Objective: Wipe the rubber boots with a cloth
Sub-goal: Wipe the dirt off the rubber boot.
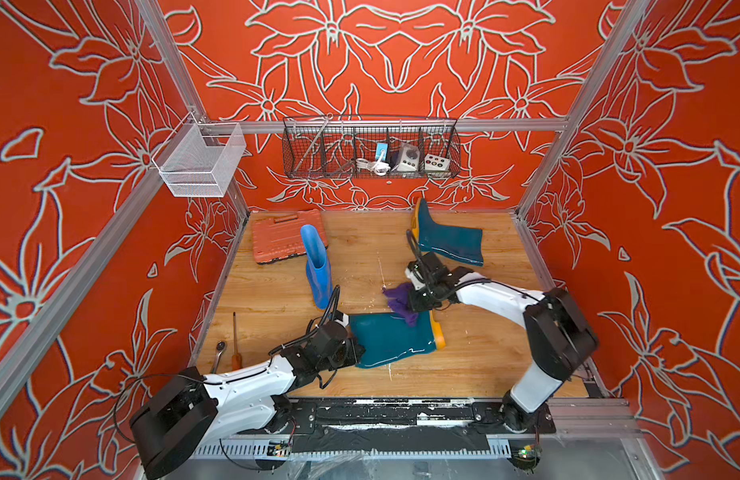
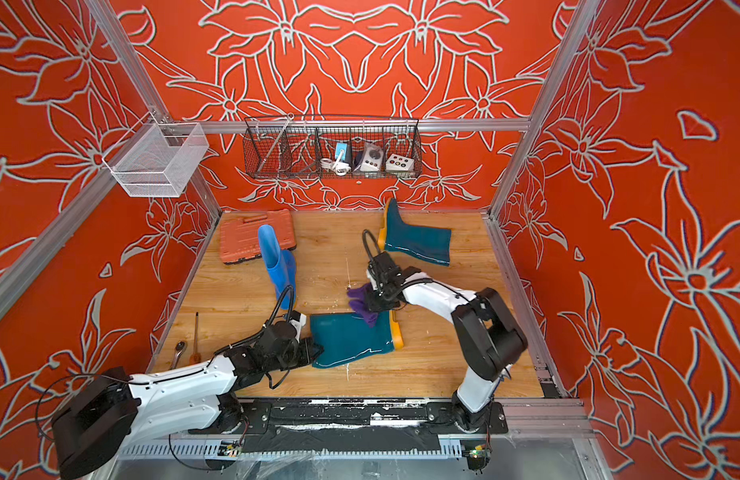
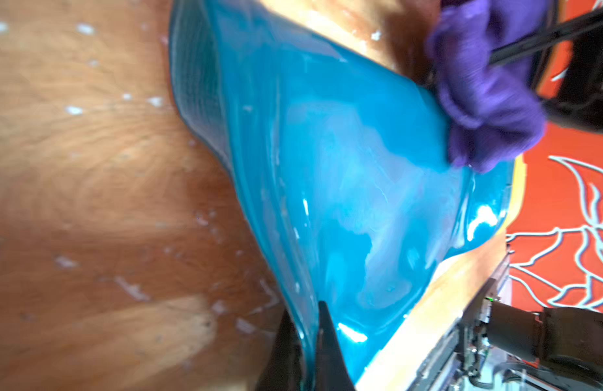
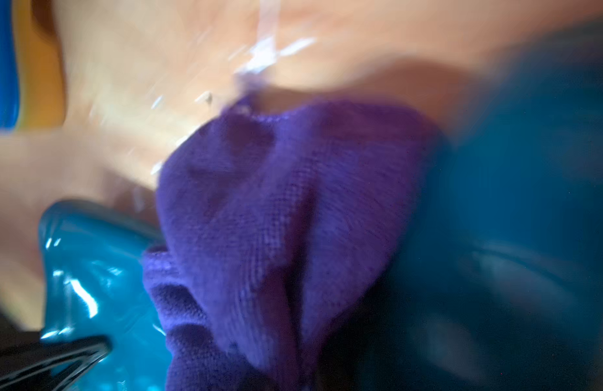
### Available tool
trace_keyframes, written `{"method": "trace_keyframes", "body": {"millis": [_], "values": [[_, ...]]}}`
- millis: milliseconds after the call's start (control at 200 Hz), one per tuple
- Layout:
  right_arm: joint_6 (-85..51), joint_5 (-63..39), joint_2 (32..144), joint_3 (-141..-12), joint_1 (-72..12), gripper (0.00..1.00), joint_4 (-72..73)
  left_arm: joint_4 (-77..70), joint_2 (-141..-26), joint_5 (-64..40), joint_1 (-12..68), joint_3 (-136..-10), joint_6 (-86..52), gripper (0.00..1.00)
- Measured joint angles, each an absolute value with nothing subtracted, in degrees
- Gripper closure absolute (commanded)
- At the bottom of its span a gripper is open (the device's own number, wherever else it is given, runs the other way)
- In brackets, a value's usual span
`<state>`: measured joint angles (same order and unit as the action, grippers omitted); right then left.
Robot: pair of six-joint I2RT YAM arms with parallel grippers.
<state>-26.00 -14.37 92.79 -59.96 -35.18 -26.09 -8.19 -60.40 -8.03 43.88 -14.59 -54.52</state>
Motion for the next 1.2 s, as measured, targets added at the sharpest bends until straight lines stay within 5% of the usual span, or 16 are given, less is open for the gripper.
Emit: {"method": "trace_keyframes", "body": {"millis": [180, 380, 545, 821, 1201], "values": [[-27.2, -10.9, 86.2, -56.0, -44.3, 1.0, -24.5, -7.1, -60.4, -8.8, 43.9, -17.3, -56.5, 1.0], [-30.0, -11.1, 95.5, -56.4, -57.6, 1.0, -18.9, -5.0, -60.4, -9.5, 43.9, -18.8, -57.8, 1.0], [-29.1, -9.6, 95.6, -55.8, -55.2, 1.0, -20.3, -2.2, -59.3, -10.0, 43.9, -18.9, -58.6, 1.0], [-26.7, -10.3, 78.3, -46.3, -36.8, 1.0, -24.2, -3.2, -55.9, -11.1, 44.0, -20.8, -59.5, 1.0], [-30.6, -8.6, 90.0, -53.5, -57.5, 1.0, -20.8, -1.7, -60.2, -12.3, 44.0, -22.0, -60.1, 1.0]]}}
